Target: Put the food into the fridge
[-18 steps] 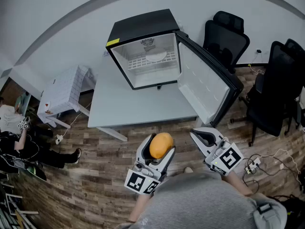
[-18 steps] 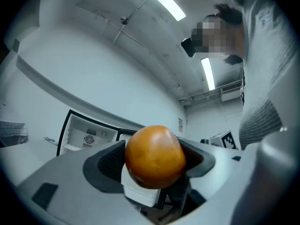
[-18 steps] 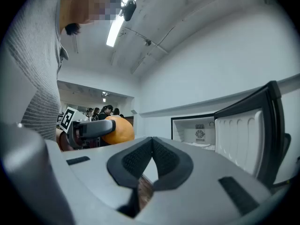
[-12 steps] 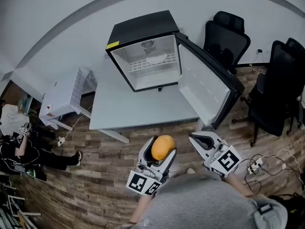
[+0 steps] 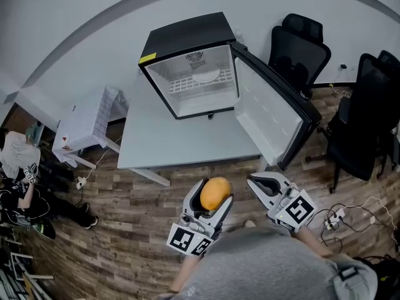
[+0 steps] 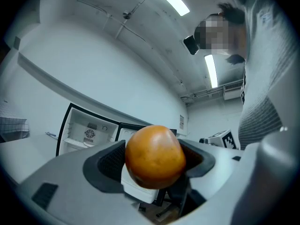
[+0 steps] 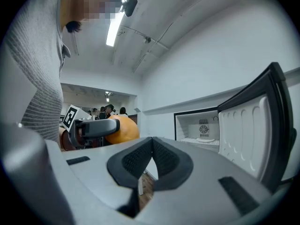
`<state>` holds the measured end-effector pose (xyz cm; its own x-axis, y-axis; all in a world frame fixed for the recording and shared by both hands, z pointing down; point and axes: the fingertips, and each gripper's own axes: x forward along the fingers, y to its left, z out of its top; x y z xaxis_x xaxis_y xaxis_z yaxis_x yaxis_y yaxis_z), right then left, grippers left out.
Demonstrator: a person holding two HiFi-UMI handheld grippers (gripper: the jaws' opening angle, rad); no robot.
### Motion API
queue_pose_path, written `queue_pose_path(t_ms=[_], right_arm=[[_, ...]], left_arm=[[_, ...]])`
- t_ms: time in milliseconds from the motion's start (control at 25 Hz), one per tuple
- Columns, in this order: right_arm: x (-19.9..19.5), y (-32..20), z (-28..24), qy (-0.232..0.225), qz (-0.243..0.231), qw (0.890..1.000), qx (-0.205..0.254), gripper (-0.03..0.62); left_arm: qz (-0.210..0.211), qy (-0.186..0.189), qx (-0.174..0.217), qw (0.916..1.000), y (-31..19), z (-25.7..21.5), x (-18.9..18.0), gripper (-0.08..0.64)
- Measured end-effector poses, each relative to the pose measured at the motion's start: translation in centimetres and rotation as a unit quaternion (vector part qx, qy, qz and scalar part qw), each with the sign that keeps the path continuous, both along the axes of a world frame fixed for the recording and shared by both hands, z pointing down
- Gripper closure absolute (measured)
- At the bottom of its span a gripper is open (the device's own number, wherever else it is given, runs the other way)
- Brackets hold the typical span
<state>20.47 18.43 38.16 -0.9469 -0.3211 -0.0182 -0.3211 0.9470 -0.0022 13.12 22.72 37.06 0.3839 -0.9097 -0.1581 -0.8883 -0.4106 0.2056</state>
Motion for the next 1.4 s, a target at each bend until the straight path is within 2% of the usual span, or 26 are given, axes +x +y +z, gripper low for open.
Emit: queue_pose_path(t_ms=[200,560,1080,1400], right_arm=[[-0.4,-0.1,-0.1,-0.006,-0.027,1.0,0.0,0.58],[-1.1,-0.2,1.2,0.018,-0.043,0.999,0.001,0.579],[-0.1,-2.6,1.9,0.012,-0.021,0.999,-0.024,0.578],[-1.3,-4.5,2.9,0.023,-0.012,0.999,-0.035,0.578]], left_arm=[[-0.005,-0.003,0.001,1.0,-0.3,-0.1,0.2,0.213],[-0.013,-0.003,-0.001,0.9999,-0.3,0.1,0.6,0.212],[-0.007,-0.003,-0.008,0.9999,-1.2,0.3,2.0,0.213],[-0.004,0.001,-0.007,1.0,-3.3,0.5,0.5,0.212]])
